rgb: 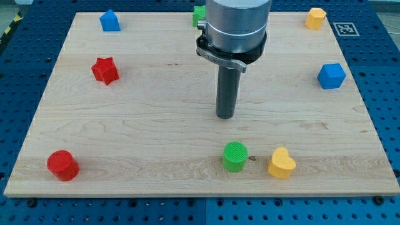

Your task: Move the yellow heart slightly to the left

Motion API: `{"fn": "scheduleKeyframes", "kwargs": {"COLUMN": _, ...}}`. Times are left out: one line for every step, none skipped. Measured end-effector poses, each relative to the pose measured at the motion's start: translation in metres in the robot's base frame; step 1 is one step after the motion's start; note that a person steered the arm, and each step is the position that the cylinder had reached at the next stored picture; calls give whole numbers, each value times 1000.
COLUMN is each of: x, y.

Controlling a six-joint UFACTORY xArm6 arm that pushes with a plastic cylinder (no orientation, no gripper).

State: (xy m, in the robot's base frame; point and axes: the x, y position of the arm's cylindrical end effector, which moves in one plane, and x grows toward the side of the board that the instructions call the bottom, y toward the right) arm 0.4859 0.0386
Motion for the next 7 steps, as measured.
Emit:
{"fn": "scheduleKeyframes", "kwargs": {"x": 0, "y": -6}}
{"fn": "scheduleKeyframes", "kwargs": {"x": 0, "y": -16}}
{"fn": "scheduleKeyframes", "kwargs": {"x": 0, "y": -16}}
{"fn": "scheduleKeyframes", "kwargs": {"x": 0, "y": -28}}
{"fn": "scheduleKeyframes", "kwargs": {"x": 0, "y": -36}}
{"fn": "scheduleKeyframes", "kwargs": {"x": -7, "y": -78}}
{"fn": "scheduleKeyframes", "kwargs": {"x": -5, "y": -108}}
